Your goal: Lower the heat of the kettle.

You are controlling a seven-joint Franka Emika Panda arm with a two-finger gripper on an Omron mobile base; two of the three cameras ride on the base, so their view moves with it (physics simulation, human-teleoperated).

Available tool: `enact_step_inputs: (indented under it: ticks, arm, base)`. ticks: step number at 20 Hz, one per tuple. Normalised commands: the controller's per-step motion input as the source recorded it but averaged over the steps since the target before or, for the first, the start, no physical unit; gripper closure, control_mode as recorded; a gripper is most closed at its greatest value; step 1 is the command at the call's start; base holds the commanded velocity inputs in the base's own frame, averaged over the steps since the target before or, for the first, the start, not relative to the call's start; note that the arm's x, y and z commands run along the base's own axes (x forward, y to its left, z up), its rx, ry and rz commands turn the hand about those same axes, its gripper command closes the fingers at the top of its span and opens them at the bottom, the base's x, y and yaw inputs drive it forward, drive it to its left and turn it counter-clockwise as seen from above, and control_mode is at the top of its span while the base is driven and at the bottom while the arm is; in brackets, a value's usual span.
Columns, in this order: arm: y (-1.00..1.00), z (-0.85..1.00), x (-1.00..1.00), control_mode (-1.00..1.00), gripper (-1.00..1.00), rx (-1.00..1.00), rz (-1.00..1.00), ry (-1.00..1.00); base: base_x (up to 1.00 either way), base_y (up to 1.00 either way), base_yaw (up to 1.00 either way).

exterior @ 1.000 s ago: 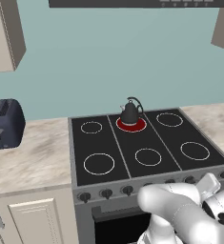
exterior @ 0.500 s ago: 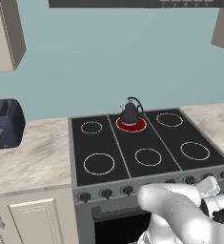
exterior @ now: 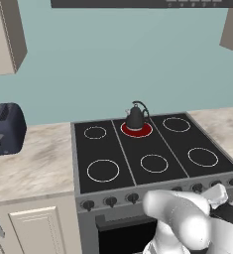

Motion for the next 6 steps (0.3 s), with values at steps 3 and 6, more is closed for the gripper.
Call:
enact_step_inputs:
  ticks: [3, 6]
  arm:
    - [0.26, 0.38, 0.1, -1.0, 1.0, 0.13, 0.0, 0.07]
    - [0.25, 0.33, 0.05, -1.0, 1.0, 0.13, 0.0, 0.06]
  base:
    - [0.0, 0.0, 0.0]
    - [0.0, 0.0, 0.0]
